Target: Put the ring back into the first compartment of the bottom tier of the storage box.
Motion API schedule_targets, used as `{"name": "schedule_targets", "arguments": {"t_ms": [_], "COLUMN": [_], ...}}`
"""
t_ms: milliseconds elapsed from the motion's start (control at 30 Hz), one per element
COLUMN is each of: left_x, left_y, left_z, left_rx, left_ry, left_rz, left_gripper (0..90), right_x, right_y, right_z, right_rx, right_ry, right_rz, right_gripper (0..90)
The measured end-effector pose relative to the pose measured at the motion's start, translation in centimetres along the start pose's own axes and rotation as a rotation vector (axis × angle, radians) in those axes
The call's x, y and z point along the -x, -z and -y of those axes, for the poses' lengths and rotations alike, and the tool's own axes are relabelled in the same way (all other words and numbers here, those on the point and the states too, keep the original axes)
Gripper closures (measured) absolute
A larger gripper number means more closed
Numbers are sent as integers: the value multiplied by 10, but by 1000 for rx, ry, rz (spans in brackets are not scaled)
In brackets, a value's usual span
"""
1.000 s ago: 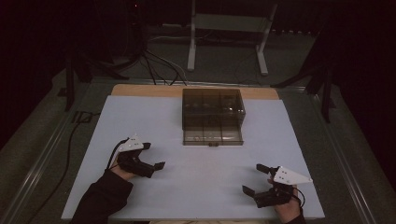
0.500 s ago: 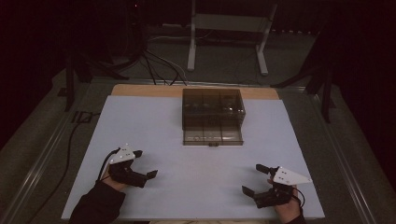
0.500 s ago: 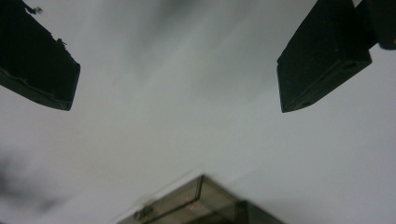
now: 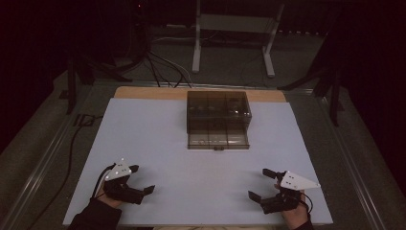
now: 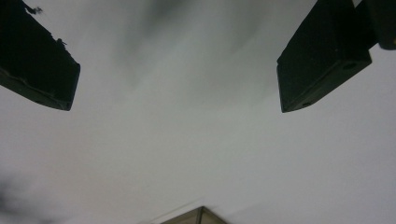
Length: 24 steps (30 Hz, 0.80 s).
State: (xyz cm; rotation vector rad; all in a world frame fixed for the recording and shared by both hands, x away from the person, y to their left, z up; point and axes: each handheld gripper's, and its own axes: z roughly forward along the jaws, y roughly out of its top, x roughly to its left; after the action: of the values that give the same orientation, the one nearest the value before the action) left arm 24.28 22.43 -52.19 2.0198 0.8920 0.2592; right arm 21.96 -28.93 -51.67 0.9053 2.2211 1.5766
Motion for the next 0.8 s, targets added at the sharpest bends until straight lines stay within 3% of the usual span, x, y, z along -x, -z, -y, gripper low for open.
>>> {"name": "schedule_targets", "arguments": {"t_ms": [233, 567, 800], "left_x": [-9, -8, -8], "left_y": [2, 0, 0], "left_z": [6, 7, 6], "left_rx": [15, 26, 36], "left_ry": [44, 30, 42], "left_rz": [-16, -19, -7], "left_gripper": [6, 6, 6], "right_x": [0, 0, 0], "right_y": [0, -1, -1], "right_z": [0, 0, 0], "right_rx": [-2, -4, -4], "right_ry": [-1, -3, -6], "right_rz": [-1, 1, 3], "right_gripper": [0, 0, 0]}}
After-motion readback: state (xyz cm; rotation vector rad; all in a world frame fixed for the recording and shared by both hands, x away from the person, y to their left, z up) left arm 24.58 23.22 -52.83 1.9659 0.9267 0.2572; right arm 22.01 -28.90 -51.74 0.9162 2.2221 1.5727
